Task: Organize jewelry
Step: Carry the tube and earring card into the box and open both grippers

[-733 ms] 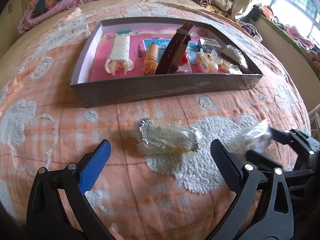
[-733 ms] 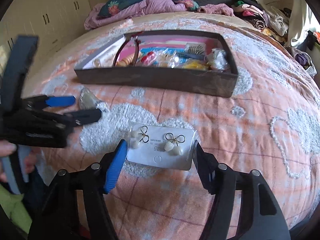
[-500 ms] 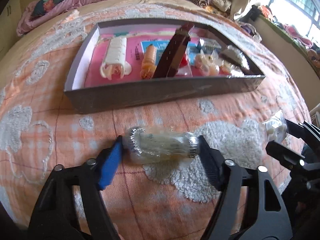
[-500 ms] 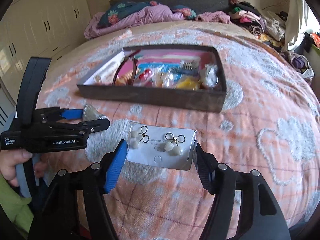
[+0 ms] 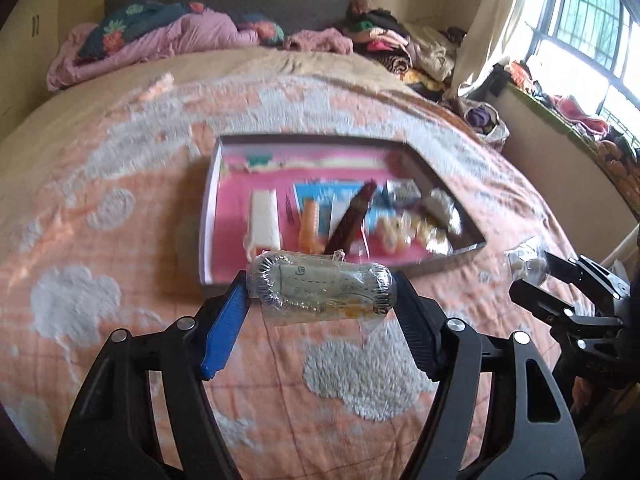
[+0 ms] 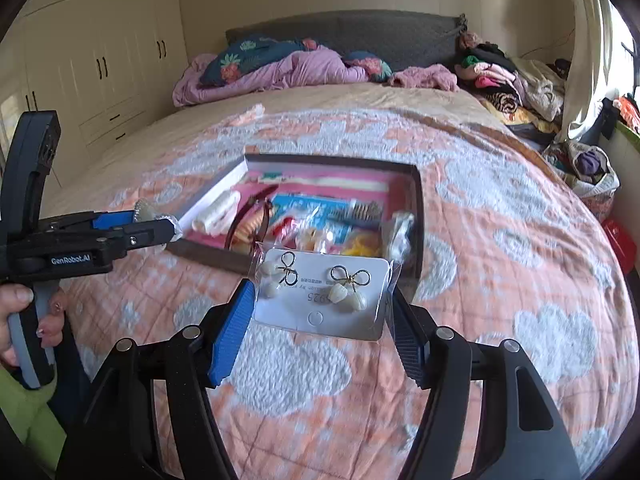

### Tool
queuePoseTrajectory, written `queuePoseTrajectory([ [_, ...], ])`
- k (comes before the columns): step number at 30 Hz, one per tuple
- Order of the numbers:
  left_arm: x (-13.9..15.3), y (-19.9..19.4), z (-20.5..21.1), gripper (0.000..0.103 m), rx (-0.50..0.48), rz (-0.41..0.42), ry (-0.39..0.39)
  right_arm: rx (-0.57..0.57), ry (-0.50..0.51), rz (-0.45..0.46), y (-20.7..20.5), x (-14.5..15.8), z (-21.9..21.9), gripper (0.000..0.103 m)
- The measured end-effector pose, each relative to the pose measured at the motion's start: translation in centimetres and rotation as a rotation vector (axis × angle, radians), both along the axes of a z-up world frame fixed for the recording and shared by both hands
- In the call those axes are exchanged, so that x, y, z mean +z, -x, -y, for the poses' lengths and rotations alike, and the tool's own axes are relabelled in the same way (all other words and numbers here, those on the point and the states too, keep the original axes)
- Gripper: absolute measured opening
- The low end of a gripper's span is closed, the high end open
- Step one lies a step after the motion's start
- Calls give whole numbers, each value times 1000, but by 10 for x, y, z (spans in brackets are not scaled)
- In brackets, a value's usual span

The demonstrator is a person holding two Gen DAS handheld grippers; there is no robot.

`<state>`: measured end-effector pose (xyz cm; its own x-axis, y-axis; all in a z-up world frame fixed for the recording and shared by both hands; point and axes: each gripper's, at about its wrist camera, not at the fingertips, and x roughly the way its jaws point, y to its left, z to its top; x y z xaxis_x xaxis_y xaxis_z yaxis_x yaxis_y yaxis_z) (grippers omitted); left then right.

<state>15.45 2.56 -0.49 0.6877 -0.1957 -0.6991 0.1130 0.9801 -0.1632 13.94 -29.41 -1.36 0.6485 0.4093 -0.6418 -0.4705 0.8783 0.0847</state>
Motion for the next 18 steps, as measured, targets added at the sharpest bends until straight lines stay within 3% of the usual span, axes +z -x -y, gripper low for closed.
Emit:
queuePoseTrajectory([
  [18, 40, -23, 17, 63, -18, 88, -11, 14, -34, 110, -22, 48, -7, 64],
])
